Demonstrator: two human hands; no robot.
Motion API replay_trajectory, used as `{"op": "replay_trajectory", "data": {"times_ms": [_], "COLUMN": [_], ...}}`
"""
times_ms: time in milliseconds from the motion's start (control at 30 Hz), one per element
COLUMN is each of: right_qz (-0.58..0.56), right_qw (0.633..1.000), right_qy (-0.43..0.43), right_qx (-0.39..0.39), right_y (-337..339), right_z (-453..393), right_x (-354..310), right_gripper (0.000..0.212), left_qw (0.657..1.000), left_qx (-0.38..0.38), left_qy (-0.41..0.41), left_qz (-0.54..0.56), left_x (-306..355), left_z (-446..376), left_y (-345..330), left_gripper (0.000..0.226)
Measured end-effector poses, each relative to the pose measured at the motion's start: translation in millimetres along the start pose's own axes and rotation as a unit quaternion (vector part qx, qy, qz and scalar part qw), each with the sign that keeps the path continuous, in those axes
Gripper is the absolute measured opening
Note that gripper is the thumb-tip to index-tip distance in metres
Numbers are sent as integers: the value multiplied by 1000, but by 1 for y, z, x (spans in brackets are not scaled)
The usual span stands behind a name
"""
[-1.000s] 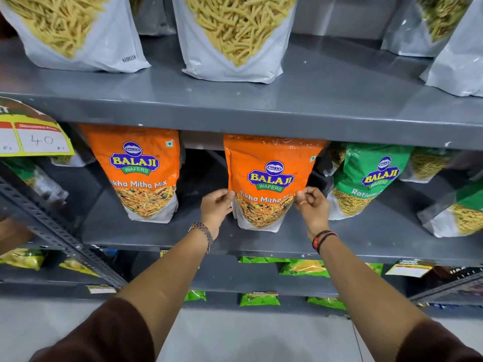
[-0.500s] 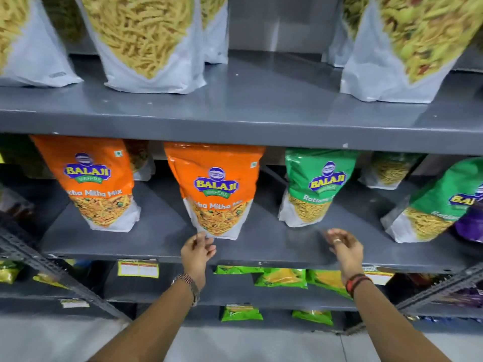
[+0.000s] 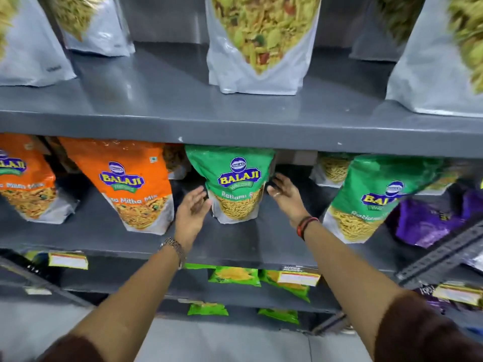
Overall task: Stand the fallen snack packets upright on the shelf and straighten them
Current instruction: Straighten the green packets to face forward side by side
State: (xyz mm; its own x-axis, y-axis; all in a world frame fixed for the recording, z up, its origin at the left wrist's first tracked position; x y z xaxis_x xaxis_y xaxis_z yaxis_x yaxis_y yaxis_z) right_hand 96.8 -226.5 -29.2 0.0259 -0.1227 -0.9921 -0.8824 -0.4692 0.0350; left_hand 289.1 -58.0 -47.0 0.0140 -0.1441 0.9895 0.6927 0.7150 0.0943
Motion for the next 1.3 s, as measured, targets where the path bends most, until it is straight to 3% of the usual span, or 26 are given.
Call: {"op": "replay_trajectory", "data": {"times_ms": [233,300,467,767,933,1300], "right_qz": [5,4,41,23,26,38], "right_qw": [1000,1000,999,999,996,992], "right_qy": [2,-1,0,-4,-10,-31], "right_qx": [21,12,15,22,86,114], "right_y": [4,3,9,22,43,58], "right_z": [-20,-17,-12,8,21,38], "right_x": [3,3,-1,6,4,10], "right_gripper": [24,8,26,30,28,22], "left_qw": [996,992,990,990,992,991], "left_qx": [88,124,120,72,54,58], "left_qy": [-1,13,64,120,118,119], "left_qz": [-23,-24,-33,8,8,15], "left_x": [10,9,4,7,7,7], "left_z": [1,-1,-10,-10,0,16], "left_y": [-6,-4,-1,-20,-36,-45], "left_gripper": [28,27,8,24,21,19]}}
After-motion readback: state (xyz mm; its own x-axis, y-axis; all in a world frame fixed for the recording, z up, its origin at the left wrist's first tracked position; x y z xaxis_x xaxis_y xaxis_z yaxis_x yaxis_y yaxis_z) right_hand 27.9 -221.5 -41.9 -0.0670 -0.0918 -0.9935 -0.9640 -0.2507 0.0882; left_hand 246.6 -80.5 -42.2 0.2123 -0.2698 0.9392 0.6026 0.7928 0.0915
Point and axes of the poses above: each hand's wrist, its own z-axis away from the middle knuckle, its own y-axis out of the back of the hand, x = y × z, the point moved 8 cm from there along -z, towards the middle knuckle, and after that the axes turned 8 degrees about y, right-handed, at the moved point
